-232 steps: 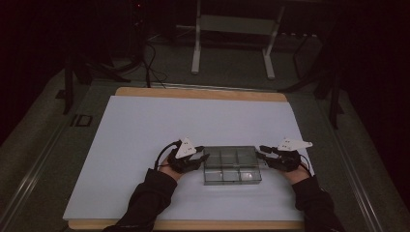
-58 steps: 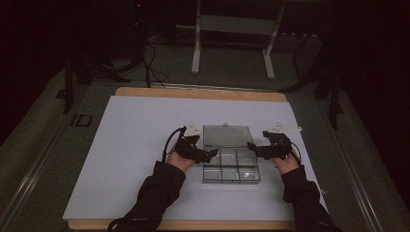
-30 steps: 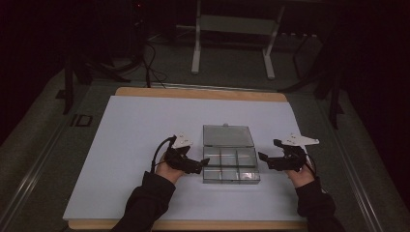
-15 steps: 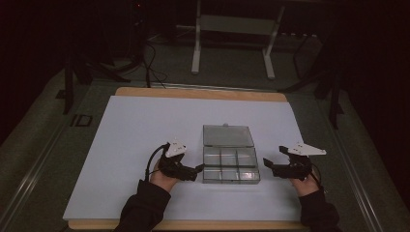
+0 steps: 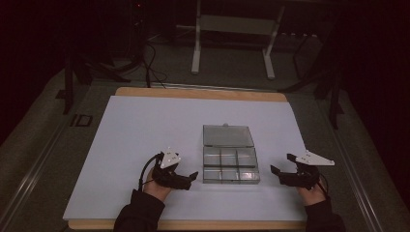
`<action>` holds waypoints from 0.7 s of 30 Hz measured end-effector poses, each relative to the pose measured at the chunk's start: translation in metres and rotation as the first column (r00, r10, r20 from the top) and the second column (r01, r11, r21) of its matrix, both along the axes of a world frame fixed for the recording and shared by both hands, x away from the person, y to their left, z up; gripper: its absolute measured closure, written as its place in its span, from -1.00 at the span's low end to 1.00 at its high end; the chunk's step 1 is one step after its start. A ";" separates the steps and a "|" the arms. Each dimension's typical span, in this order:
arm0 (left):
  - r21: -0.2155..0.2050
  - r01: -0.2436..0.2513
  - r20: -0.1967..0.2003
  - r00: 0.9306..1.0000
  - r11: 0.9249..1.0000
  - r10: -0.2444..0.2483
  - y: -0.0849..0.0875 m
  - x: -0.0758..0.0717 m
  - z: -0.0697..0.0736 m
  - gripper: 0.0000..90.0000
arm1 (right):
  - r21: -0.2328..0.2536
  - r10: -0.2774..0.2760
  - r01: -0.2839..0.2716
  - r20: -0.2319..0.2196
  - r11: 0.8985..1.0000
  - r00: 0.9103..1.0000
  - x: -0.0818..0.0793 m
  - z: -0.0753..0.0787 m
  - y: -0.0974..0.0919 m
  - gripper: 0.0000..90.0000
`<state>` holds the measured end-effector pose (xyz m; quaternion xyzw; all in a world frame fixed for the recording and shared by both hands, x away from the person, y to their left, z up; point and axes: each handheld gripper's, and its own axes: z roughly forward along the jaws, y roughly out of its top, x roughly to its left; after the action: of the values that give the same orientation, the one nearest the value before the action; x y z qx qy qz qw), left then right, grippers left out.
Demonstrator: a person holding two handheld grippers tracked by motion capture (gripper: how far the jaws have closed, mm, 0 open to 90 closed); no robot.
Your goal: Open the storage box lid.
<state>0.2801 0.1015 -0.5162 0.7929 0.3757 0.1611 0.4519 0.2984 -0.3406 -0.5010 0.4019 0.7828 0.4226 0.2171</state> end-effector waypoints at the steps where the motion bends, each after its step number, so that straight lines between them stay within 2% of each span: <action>1: 0.003 -0.006 0.006 1.000 1.000 0.006 0.001 -0.002 -0.001 -0.95 | 0.000 -0.002 0.002 0.000 1.000 1.000 -0.001 -0.001 -0.001 -0.67; 11: 0.010 -0.020 0.001 1.000 1.000 0.020 0.011 -0.015 -0.006 -0.95 | -0.015 -0.035 0.035 -0.007 0.999 0.999 -0.012 -0.012 -0.011 -0.67; 21: 0.020 -0.045 0.004 0.999 0.999 0.045 0.015 -0.025 -0.013 -0.95 | -0.039 -0.052 0.053 0.020 0.998 0.998 -0.020 -0.022 -0.015 -0.68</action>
<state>0.2552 0.1170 -0.5294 0.7886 0.3909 0.1765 0.4407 0.2781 -0.3552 -0.5226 0.4141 0.7780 0.4049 0.2435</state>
